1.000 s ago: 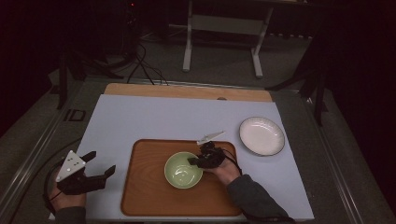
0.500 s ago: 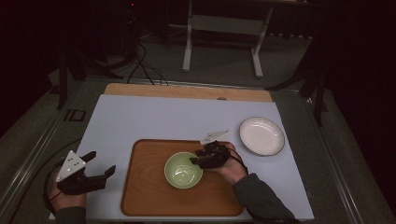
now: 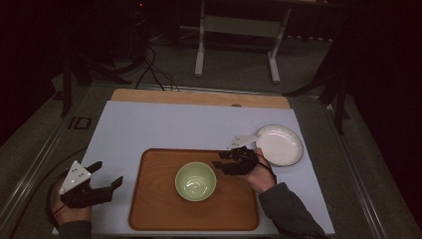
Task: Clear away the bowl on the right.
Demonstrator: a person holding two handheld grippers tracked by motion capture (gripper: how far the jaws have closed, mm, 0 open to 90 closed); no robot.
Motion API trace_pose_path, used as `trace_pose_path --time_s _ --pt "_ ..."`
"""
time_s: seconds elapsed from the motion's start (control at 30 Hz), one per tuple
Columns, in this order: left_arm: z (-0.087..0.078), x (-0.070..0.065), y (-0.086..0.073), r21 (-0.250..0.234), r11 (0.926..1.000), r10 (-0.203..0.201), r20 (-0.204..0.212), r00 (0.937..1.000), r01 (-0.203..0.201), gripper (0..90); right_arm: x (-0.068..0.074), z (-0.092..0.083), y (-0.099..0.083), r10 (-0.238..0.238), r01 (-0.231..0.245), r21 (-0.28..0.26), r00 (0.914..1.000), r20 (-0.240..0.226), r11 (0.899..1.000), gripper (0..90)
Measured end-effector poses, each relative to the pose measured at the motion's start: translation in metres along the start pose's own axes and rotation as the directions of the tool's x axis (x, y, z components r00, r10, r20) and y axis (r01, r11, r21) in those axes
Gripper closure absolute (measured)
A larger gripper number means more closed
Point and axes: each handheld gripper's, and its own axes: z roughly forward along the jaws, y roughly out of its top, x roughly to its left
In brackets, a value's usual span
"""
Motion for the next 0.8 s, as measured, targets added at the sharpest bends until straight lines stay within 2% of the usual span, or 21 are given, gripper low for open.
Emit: trace_pose_path --time_s 0.23,0.4,0.63,0.8 --pt "0.0 0.0 0.0 -0.001 1.0 0.0 -0.002 1.0 0.0 14.6 -0.014 -0.02 -0.01 0.027 -0.026 -0.028 0.9987 0.043 0.999 53.4" --pt "0.0 0.0 0.0 -0.002 1.0 -0.002 -0.004 1.0 0.001 14.6 -0.023 -0.031 -0.018 0.05 -0.045 -0.052 0.9947 0.09 0.998 52.8" --pt "-0.001 0.001 0.0 -0.002 1.0 -0.004 -0.008 1.0 0.004 14.6 -0.035 -0.043 -0.033 0.098 -0.088 -0.077 0.9851 0.141 0.993 51.6" --pt "0.0 0.001 0.0 -0.002 1.0 -0.006 -0.007 1.0 0.006 14.7 -0.047 -0.049 -0.048 0.16 -0.144 -0.106 0.972 0.172 0.984 49.1"
